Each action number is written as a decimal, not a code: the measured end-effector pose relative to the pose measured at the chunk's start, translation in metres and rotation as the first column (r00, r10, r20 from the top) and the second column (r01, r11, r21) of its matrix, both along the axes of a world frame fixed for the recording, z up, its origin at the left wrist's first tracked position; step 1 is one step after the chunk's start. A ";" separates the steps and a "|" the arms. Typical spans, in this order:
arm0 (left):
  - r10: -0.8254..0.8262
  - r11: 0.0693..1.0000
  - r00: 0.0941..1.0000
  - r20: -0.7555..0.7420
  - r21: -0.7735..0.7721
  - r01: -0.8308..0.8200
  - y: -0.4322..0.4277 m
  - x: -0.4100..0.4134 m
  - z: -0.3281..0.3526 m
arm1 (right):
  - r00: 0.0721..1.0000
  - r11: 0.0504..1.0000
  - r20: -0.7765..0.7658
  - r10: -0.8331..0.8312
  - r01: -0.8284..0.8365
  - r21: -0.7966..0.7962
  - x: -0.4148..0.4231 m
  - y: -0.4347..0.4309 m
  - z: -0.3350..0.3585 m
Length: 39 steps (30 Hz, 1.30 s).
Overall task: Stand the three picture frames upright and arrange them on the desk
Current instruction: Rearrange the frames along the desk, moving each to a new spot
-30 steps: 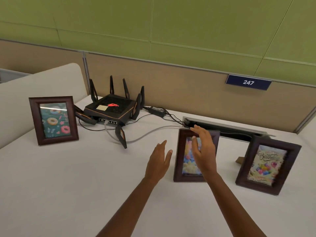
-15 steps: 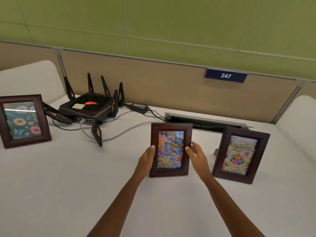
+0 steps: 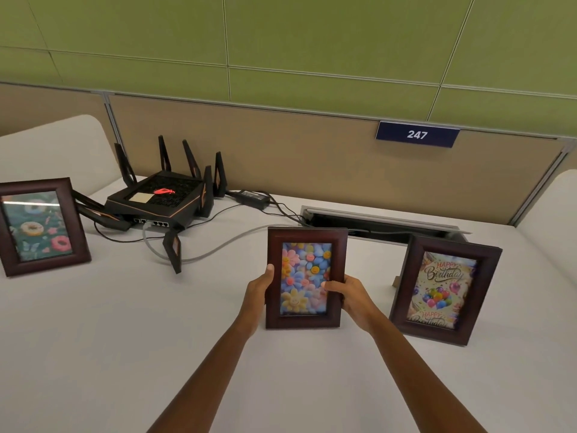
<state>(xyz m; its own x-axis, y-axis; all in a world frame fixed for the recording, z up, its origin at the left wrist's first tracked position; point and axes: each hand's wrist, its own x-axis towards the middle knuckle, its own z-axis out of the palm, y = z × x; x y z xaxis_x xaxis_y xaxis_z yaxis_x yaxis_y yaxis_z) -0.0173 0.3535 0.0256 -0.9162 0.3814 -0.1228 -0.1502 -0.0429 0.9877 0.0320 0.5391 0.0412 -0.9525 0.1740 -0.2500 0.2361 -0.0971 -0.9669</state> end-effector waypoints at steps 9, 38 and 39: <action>-0.017 0.999 1.000 0.006 0.045 0.017 0.019 -0.043 0.002 | 0.999 0.999 0.015 -0.038 0.038 0.003 -0.030 0.013 -0.002; -0.062 0.997 0.998 0.014 0.055 0.061 0.082 -0.156 0.003 | 0.984 0.979 0.037 -0.177 0.172 0.109 -0.143 0.058 0.002; -0.050 0.998 0.999 0.002 0.040 0.050 0.081 -0.154 0.003 | 0.984 0.979 0.031 -0.173 0.168 0.117 -0.142 0.057 0.003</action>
